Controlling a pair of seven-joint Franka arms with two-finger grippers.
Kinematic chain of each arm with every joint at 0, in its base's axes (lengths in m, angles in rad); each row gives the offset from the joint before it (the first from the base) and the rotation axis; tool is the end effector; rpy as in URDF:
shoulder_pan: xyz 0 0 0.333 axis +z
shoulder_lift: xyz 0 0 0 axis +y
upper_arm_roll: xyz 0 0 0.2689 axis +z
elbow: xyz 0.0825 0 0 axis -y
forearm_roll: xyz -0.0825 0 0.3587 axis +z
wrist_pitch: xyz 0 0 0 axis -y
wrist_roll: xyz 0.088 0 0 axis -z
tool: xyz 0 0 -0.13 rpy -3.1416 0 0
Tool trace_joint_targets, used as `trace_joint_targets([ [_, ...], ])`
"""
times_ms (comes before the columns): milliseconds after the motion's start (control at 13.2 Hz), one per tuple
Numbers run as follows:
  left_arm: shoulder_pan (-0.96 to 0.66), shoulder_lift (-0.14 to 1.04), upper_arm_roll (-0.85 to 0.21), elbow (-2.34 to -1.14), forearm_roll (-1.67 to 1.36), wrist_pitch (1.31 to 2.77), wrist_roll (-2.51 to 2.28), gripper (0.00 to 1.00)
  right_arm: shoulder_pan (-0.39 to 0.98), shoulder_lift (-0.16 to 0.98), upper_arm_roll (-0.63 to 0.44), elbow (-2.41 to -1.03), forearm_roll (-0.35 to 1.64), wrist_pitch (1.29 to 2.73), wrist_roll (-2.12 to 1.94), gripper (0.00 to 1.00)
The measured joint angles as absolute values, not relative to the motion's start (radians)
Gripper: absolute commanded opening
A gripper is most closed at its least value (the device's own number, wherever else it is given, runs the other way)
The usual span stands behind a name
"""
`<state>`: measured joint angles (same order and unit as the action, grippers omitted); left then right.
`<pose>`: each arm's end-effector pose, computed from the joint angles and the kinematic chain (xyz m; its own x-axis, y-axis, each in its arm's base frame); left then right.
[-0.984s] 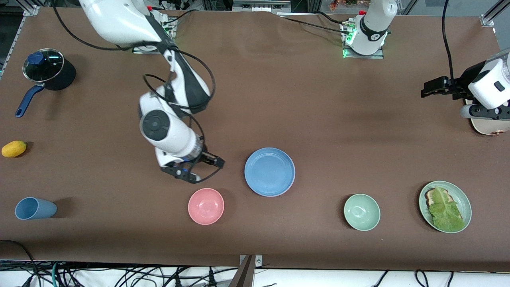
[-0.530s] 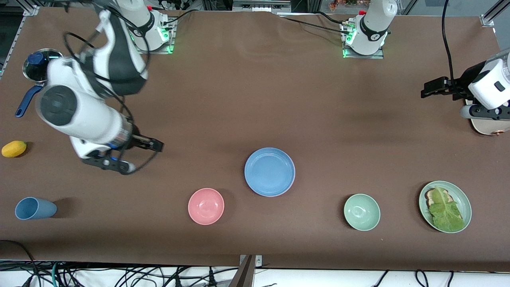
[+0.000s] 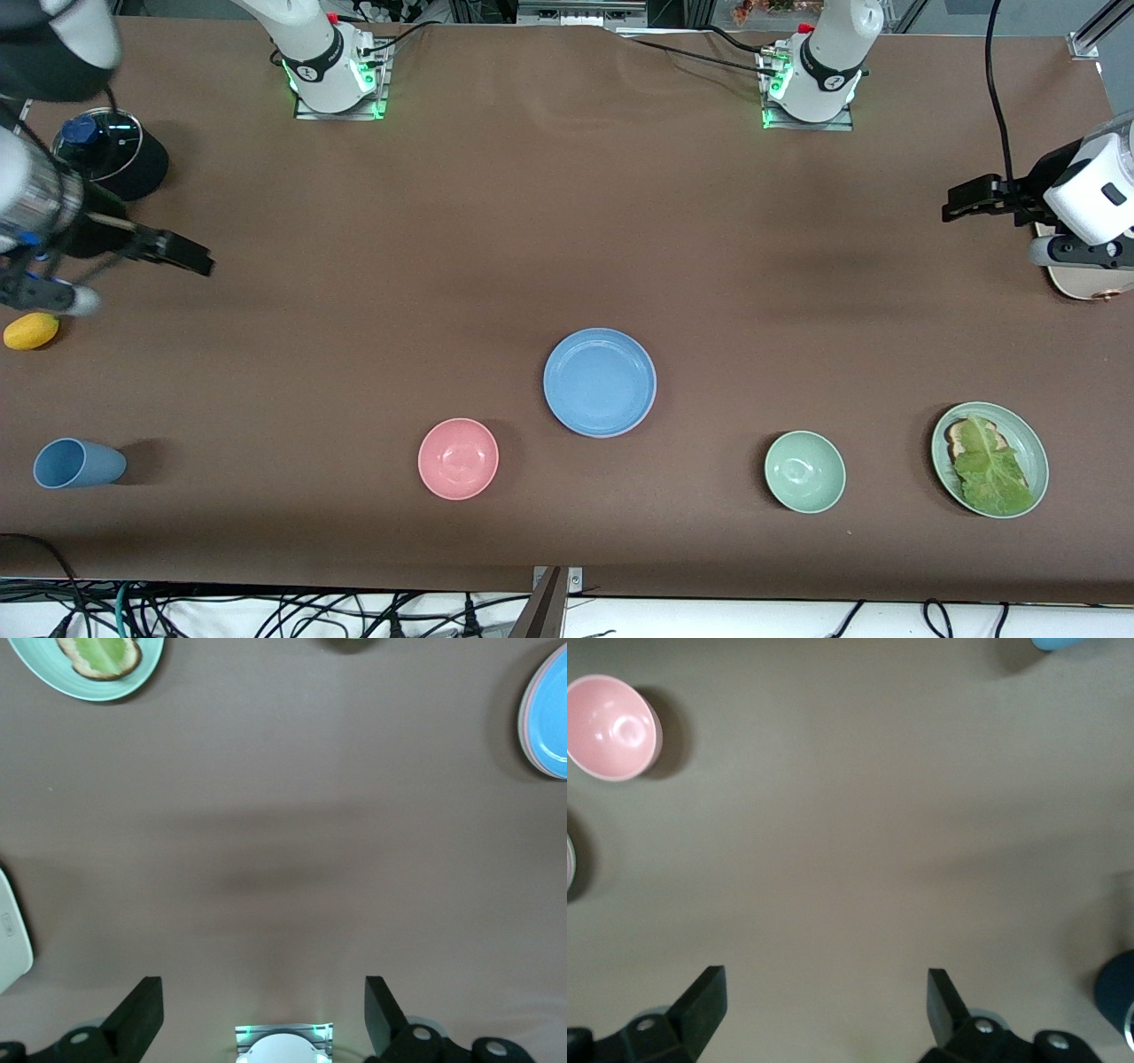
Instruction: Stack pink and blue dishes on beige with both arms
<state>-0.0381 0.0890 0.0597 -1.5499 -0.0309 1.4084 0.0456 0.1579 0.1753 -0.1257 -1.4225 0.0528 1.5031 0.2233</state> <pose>0.5255 0.0059 0.5049 0.9735 -0.0286 -0.2269 -0.0209 -0.9991 0.0359 0.5633 0.0305 0.5192 0.9776 -0.1866 -0.0977 -0.1884 -0.9820 -0.0095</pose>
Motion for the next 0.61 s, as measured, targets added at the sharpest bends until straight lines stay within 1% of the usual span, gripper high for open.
trace_joint_targets([
  [151, -0.038, 0.089, 0.060, -1.550, -0.029, 1.410, 0.046, 1.00, 0.067, 0.078, -0.063, -1.548, 0.024, 1.556, 0.186, 1.00],
  [303, -0.038, 0.089, 0.059, -1.551, -0.029, 1.411, 0.046, 1.00, 0.033, -0.007, -0.029, -1.678, 0.018, 1.647, 0.178, 1.00],
  [454, -0.039, 0.089, 0.058, -1.551, -0.029, 1.411, 0.046, 1.00, -0.002, -0.051, 0.038, -1.730, 0.006, 1.670, 0.178, 1.00],
  [606, -0.039, 0.089, 0.058, -1.552, -0.029, 1.411, 0.046, 1.00, -0.014, -0.070, 0.060, -1.735, 0.004, 1.669, 0.179, 1.00],
])
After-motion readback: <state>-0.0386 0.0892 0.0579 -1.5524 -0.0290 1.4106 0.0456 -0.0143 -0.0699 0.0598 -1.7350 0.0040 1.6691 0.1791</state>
